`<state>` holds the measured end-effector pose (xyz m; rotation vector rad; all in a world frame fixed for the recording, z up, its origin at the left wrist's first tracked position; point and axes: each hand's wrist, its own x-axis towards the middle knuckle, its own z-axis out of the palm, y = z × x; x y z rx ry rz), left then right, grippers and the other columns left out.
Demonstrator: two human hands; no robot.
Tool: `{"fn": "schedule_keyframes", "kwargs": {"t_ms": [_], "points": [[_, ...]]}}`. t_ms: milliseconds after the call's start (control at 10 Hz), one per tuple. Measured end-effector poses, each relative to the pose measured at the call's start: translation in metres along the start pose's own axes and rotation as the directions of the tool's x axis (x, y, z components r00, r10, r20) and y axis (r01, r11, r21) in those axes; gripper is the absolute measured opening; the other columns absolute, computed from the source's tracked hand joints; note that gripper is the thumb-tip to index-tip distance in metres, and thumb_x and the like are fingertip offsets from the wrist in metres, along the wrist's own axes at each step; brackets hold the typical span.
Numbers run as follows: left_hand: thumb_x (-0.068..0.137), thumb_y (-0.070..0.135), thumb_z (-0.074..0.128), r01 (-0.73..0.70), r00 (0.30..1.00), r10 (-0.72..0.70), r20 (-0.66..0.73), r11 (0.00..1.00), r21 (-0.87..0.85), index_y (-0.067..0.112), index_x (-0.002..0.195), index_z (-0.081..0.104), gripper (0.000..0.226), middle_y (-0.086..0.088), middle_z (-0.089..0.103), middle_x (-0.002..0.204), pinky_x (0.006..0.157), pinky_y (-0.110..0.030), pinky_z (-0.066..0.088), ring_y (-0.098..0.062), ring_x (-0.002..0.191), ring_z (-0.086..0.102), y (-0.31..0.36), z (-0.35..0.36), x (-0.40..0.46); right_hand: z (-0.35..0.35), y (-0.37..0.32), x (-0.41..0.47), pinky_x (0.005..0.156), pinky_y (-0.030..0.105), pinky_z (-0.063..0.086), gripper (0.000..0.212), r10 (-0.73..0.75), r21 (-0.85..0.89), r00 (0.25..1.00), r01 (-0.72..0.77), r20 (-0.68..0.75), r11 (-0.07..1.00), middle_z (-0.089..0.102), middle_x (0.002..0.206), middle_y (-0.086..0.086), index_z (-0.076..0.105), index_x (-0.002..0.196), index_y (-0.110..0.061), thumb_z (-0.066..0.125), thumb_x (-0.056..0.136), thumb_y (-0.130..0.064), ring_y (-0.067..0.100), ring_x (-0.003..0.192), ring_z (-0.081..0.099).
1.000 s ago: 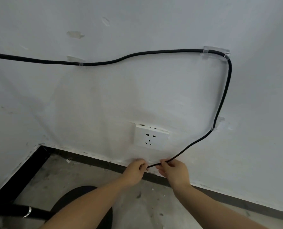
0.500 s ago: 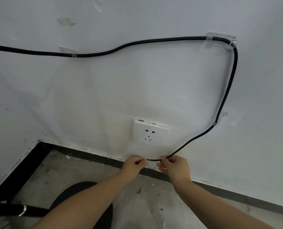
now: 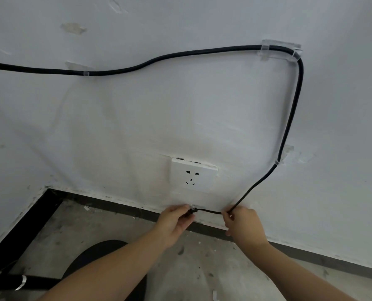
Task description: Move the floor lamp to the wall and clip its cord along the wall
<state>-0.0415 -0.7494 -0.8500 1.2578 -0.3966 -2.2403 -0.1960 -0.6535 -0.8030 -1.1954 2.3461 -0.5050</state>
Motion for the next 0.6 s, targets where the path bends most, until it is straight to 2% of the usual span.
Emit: {"fn": "schedule_keyframes", "kwargs": {"t_ms": [100,200,300,400,500,600], "points": [[0.086,-0.005,0.057,0.025,1.000,-0.026,-0.012,0.997,-0.076,-0.005,0.081,0.060,0.006,-0.023,0.062,0.089,0.067,-0.036,0.058,-0.029,0.086,0.061,0.000,0.006,-0.004,0.001,0.001,0.001,0.061,0.034,0.058,0.041,0.014,0.003,1.000,-0.014,0.004,1.000,0.073,0.067,0.014,0.063,0.067,0.000,0.048,0.094,-0.027,0.022,0.054,0.071],[0.088,-0.003,0.054,0.049,0.998,-0.053,-0.034,0.992,-0.117,-0.003,0.081,0.057,0.008,-0.024,0.059,0.092,0.069,-0.042,0.058,-0.031,0.087,0.061,0.001,0.008,-0.006,0.001,0.002,0.004,0.059,0.036,0.060,0.041,0.060,0.045,0.998,-0.061,0.018,0.997,0.073,0.064,0.016,0.064,0.069,0.003,0.050,0.093,-0.028,0.024,0.051,0.070],[0.089,0.003,0.052,0.102,0.994,-0.104,-0.022,0.991,-0.084,-0.002,0.088,0.055,0.006,-0.027,0.054,0.105,0.087,-0.048,0.055,-0.036,0.094,0.059,0.001,0.004,-0.008,-0.005,0.006,0.006,0.056,0.039,0.061,0.042,0.159,0.175,0.985,-0.170,0.073,0.970,0.072,0.060,0.017,0.064,0.069,0.002,0.057,0.091,-0.033,0.027,0.045,0.069],[0.090,0.011,0.054,0.109,0.988,-0.109,-0.113,0.994,-0.009,0.001,0.109,0.047,0.021,-0.026,0.044,0.120,0.098,-0.052,0.044,-0.040,0.117,0.050,0.001,-0.003,-0.009,-0.011,0.009,0.005,0.057,0.041,0.062,0.043,0.224,0.251,0.968,-0.246,0.113,0.936,0.071,0.056,0.015,0.064,0.067,-0.001,0.059,0.090,-0.037,0.028,0.046,0.069],[0.092,0.011,0.051,0.087,0.978,-0.055,-0.199,0.984,0.158,0.003,0.116,0.048,0.026,-0.021,0.046,0.114,0.096,-0.050,0.046,-0.036,0.120,0.051,0.003,-0.005,-0.015,-0.015,0.007,0.003,0.056,0.043,0.062,0.040,0.244,0.261,0.956,-0.280,0.162,0.924,0.069,0.053,0.012,0.062,0.066,-0.004,0.058,0.090,-0.037,0.027,0.045,0.069],[0.092,0.007,0.045,0.073,0.972,0.016,-0.233,0.928,0.366,0.007,0.105,0.052,0.015,-0.013,0.053,0.096,0.073,-0.039,0.050,-0.024,0.088,0.060,-0.001,-0.007,-0.025,-0.022,0.005,-0.001,0.054,0.041,0.062,0.035,0.262,0.340,0.928,-0.343,0.264,0.876,0.069,0.058,0.011,0.062,0.077,-0.005,0.060,0.088,-0.038,0.022,0.041,0.067]]}}
